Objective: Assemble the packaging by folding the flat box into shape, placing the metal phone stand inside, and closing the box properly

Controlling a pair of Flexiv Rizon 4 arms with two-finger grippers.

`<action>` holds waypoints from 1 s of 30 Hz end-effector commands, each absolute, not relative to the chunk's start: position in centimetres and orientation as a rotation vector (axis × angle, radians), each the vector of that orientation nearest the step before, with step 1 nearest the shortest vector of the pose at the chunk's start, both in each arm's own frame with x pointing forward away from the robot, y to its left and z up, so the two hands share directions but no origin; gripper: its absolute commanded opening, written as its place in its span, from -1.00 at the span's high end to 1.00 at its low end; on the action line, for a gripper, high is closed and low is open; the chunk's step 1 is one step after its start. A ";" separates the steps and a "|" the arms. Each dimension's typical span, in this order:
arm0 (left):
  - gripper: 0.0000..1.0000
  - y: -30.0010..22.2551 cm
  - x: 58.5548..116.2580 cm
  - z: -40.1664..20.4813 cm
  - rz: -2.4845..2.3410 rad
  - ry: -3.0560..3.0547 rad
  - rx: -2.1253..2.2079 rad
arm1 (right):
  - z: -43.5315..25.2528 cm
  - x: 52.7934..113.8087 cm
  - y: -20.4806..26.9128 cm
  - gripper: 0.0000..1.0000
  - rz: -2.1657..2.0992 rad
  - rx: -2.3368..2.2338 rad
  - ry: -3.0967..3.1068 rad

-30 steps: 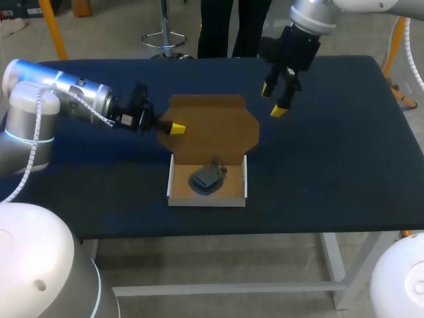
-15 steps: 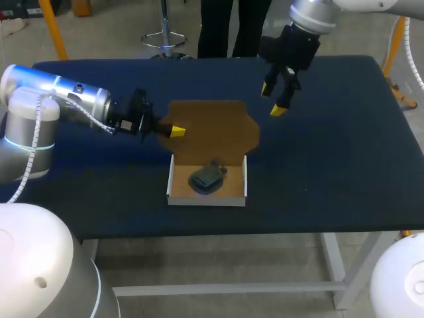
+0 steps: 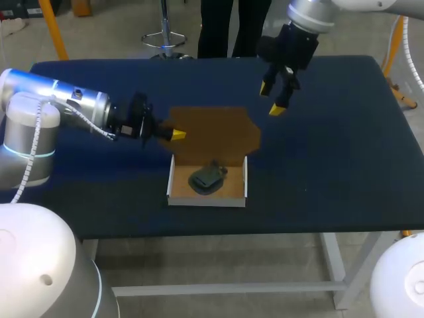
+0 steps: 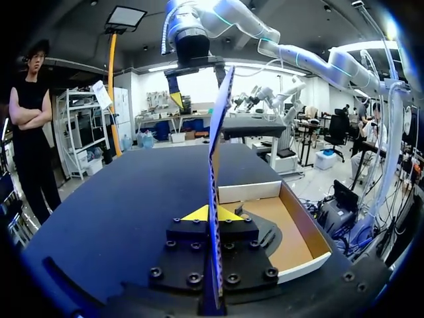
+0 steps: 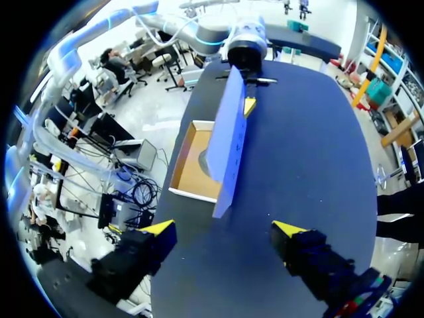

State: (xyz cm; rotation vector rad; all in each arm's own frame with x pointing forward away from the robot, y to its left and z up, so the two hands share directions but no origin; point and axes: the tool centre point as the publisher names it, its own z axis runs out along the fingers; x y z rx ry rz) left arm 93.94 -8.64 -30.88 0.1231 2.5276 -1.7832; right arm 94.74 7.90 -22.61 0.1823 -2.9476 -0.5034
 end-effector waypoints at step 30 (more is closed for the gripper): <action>1.00 -8.6 93.2 -31.2 -1.751 2.469 0.167 | -22.1 94.9 8.2 -1.00 -0.485 0.189 -2.946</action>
